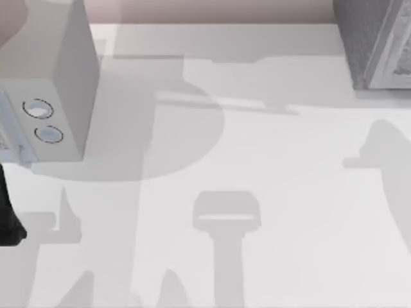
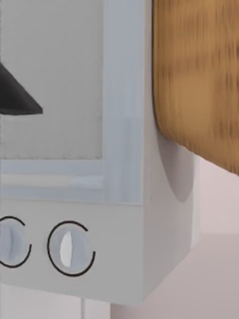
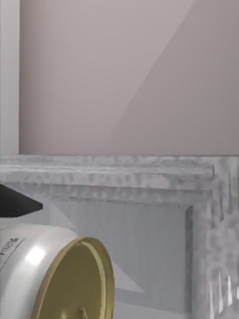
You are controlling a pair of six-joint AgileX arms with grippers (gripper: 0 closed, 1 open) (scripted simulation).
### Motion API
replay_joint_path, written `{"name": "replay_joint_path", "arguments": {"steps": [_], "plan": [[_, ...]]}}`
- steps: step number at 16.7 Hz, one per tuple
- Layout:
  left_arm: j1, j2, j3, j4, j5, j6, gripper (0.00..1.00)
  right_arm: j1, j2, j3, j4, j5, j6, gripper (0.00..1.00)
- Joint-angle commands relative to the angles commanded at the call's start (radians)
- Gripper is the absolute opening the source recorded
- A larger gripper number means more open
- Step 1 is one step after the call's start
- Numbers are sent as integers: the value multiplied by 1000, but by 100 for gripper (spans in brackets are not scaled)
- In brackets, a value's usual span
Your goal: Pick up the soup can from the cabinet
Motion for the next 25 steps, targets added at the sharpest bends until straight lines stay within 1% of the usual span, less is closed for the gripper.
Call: {"name": "replay_joint_path", "arguments": {"steps": [6, 9, 11, 13, 20, 22, 25], "plan": [[0, 0, 0, 0, 0, 0, 100, -149, -381, -594, 172, -156, -8, 0], [0, 0, 0, 0, 0, 0, 100, -206, -533, -797, 245, -216, -9, 0], [0, 0, 0, 0, 0, 0, 100, -232, -607, -879, 281, -244, -9, 0], [0, 0, 0, 0, 0, 0, 100, -246, -646, -919, 301, -258, -8, 0], [0, 0, 0, 0, 0, 0, 100, -247, -637, -920, 309, -266, -7, 0], [0, 0, 0, 0, 0, 0, 100, -262, -597, -897, 348, -303, -8, 0], [0, 0, 0, 0, 0, 0, 100, -311, -476, -834, 459, -409, -13, 0]]}}
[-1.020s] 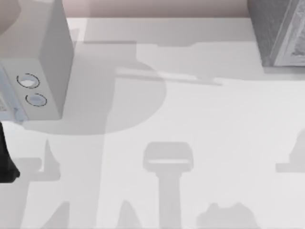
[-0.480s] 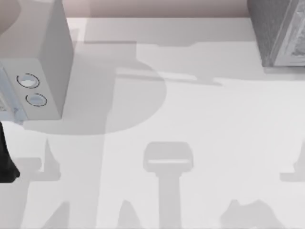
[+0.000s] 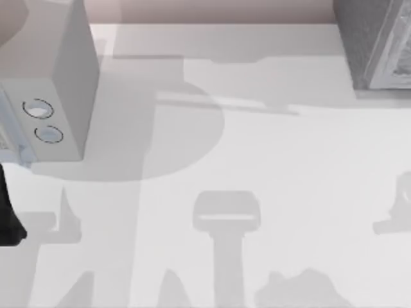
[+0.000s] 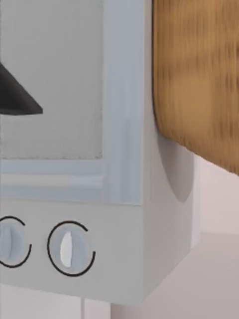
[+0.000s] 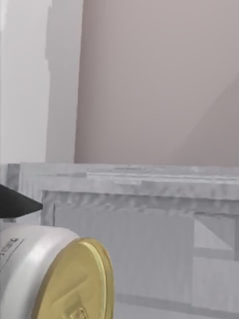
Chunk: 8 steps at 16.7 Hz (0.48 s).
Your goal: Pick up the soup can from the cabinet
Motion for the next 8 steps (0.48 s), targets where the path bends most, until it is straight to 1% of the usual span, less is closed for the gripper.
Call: {"name": "replay_joint_path", "arguments": {"steps": [4, 8], "plan": [[0, 0, 0, 0, 0, 0, 100, -111, 262, 110, 212, -220, -8, 0], [0, 0, 0, 0, 0, 0, 100, -263, 613, 225, 460, -501, -18, 0]]}}
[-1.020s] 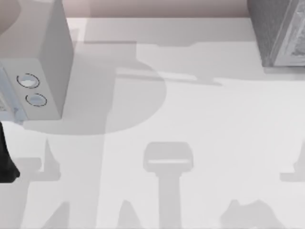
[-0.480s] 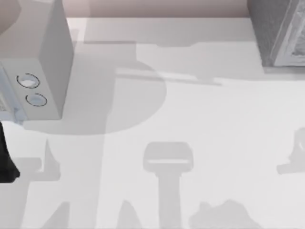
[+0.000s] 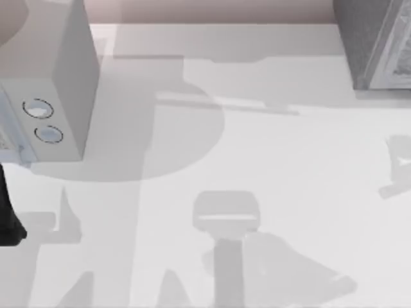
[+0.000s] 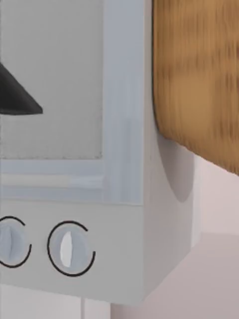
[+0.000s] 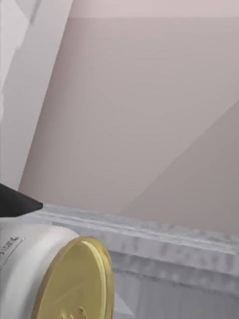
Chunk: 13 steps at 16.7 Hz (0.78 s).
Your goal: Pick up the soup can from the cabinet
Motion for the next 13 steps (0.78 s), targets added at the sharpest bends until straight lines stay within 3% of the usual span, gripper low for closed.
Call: {"name": "replay_joint_path", "arguments": {"steps": [8, 13], "plan": [[0, 0, 0, 0, 0, 0, 100, -367, 784, 199, 498, -612, -17, 0], [0, 0, 0, 0, 0, 0, 100, -579, 1201, 294, 754, -932, -25, 0]]}}
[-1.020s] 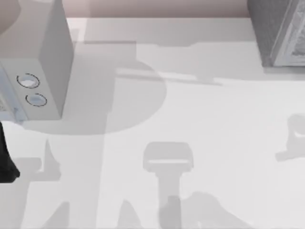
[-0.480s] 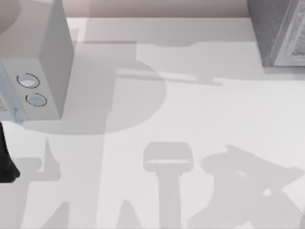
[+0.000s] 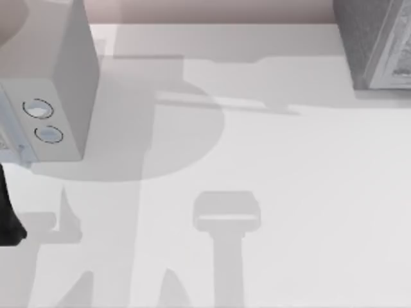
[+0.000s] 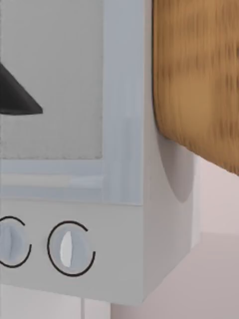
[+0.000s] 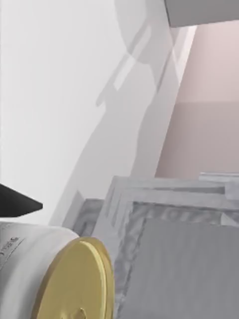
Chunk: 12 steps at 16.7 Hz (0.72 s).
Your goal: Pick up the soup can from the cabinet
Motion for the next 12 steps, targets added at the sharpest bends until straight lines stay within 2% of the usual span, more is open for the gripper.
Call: {"name": "replay_joint_path", "arguments": {"steps": [4, 7, 11, 12], "plan": [[0, 0, 0, 0, 0, 0, 100, -116, 218, 50, 134, -166, -5, 0], [0, 0, 0, 0, 0, 0, 100, -153, 285, 66, 177, -218, -7, 0], [0, 0, 0, 0, 0, 0, 100, -153, 286, 66, 177, -218, -7, 0], [0, 0, 0, 0, 0, 0, 100, -141, 372, 259, 143, -10, 3, 0]]}}
